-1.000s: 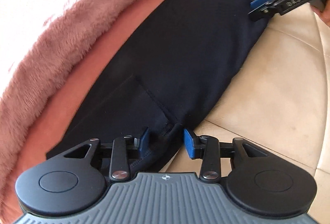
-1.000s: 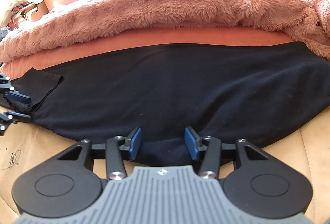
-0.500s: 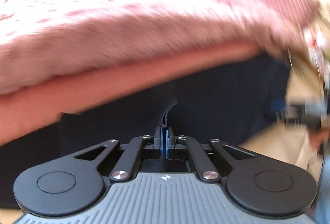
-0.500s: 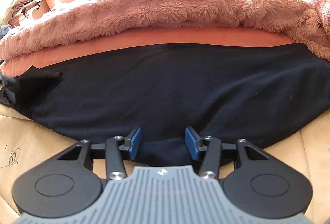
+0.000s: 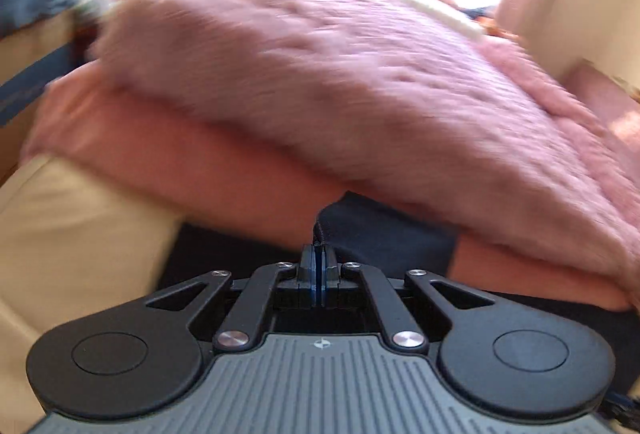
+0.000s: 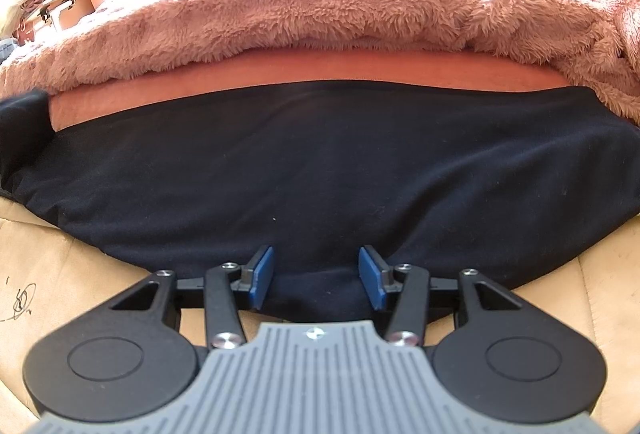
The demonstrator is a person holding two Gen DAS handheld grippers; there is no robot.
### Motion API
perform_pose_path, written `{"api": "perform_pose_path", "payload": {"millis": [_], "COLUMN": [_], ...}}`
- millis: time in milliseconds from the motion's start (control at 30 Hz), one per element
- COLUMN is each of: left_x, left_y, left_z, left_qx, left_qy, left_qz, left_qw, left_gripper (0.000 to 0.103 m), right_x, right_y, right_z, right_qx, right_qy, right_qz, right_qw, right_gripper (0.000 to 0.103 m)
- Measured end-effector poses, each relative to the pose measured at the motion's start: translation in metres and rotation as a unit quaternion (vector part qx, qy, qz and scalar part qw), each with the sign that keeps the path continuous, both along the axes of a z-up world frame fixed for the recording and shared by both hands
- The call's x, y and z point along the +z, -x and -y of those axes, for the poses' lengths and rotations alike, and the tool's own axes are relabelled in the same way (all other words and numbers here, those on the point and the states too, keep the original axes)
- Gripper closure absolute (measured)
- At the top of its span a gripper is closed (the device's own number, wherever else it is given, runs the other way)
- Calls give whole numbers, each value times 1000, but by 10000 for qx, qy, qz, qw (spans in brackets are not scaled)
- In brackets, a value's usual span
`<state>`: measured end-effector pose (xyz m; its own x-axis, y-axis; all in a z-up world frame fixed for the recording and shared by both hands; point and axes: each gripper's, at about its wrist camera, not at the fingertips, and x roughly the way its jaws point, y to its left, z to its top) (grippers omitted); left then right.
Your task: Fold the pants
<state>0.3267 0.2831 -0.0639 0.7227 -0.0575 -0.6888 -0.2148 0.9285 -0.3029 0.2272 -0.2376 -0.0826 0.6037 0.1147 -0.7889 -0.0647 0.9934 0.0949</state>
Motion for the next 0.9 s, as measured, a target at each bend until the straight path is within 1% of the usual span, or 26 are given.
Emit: {"api": "perform_pose_path", "payload": {"millis": [100, 233, 333, 433, 500, 533, 567, 633, 667, 767, 800, 867, 900], "left_x": [-15, -24, -24, -22, -20, -20, -21, -35, -42, -52, -53, -51, -49], "left_y": [5, 18, 33, 36, 37, 39, 41, 35, 35, 37, 38, 38, 39], "left_z": [-21, -36, -40, -35, -34, -36, -38, -41, -43, -48, -50, -55, -59], "left_qx": [463, 817, 897, 859, 908, 934, 998, 1006, 1001, 1038, 1062, 1178, 1306], "left_qy": [-137, -356, -471, -641, -679, -644, -618, -669, -621, -460, -396, -385, -383], "left_qz": [-179, -360, -339, -286, -129, 49, 71, -334, -405, -420, -416, -466, -506], "left_qw": [9987, 9954, 9943, 9938, 9935, 9935, 9931, 9921, 9922, 9926, 9927, 9912, 9894], "left_gripper": [102, 102, 102, 102, 102, 102, 102, 102, 102, 102, 101, 94, 85], "right_x": [0, 0, 0, -1, -1, 0, 0, 0, 0, 0, 0, -1, -1], "right_y": [-1, -2, -2, -3, -3, -4, -4, -5, -5, -6, -5, -5, -6], "right_z": [-1, -2, -4, -5, -6, -6, -7, -7, -7, -7, -7, -6, -6], "right_qx": [10, 19, 15, 33, 34, 33, 33, 34, 33, 49, 55, 53, 52], "right_qy": [37, 82, 124, 171, 180, 184, 188, 200, 205, 212, 206, 189, 190], "right_qz": [-30, -61, -87, -104, -116, -125, -135, -152, -156, -170, -166, -165, -172], "right_qw": [10000, 9999, 9999, 9998, 9998, 9997, 9997, 9997, 9997, 9996, 9996, 9997, 9997], "right_gripper": [58, 57, 57, 57, 57, 57, 57, 57, 57, 57, 57, 57, 57]}}
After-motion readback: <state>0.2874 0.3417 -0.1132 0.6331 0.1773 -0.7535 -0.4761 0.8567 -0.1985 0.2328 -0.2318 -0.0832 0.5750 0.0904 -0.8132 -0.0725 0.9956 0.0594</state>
